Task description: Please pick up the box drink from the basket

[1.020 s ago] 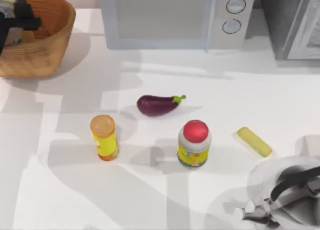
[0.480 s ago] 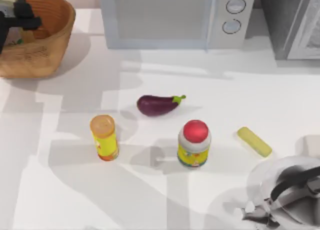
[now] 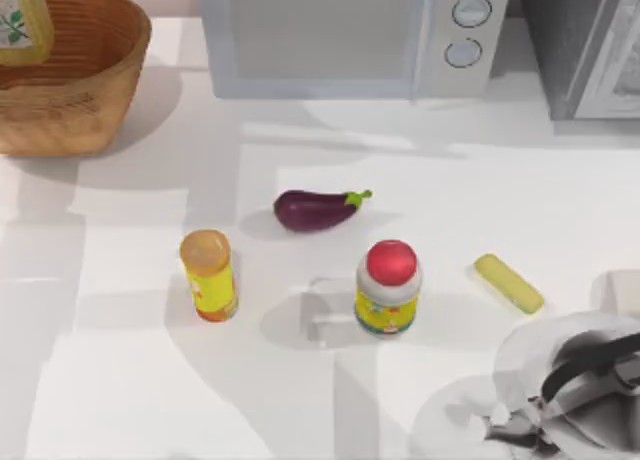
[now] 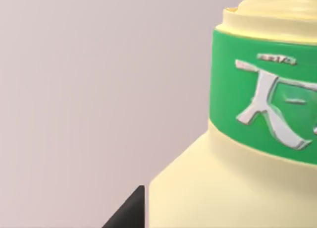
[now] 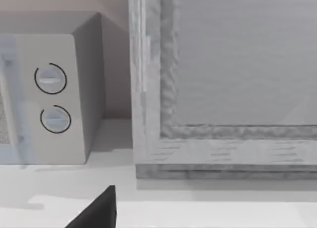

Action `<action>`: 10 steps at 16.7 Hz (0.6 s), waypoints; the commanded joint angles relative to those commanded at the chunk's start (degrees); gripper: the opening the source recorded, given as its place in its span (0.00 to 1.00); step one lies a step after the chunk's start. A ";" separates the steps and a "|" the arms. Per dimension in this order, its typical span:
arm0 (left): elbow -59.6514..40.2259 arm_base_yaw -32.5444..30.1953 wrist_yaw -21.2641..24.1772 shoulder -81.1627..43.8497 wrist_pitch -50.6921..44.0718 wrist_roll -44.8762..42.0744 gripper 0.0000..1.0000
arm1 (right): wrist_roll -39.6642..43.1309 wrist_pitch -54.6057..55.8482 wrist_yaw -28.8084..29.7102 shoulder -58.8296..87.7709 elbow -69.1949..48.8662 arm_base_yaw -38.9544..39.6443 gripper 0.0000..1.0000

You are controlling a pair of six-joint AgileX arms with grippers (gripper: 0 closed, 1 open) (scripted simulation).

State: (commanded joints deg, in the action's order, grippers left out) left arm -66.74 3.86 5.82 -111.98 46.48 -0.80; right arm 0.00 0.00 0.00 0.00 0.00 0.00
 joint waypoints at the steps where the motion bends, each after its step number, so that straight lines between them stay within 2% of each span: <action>1: -1.20 0.01 -0.05 1.52 -2.69 -0.02 0.00 | 0.00 0.00 0.00 0.00 0.00 0.00 1.00; 6: -5.77 0.04 -0.24 7.41 -13.64 0.03 0.00 | 0.00 0.00 0.00 0.00 0.00 0.00 1.00; 10: -6.54 0.05 -0.27 8.40 -15.44 0.01 0.00 | 0.00 0.00 0.00 0.00 0.00 0.00 1.00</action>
State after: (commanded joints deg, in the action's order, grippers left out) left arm -73.28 3.91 5.55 -103.59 31.03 -0.78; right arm 0.00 0.00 0.00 0.00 0.00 0.00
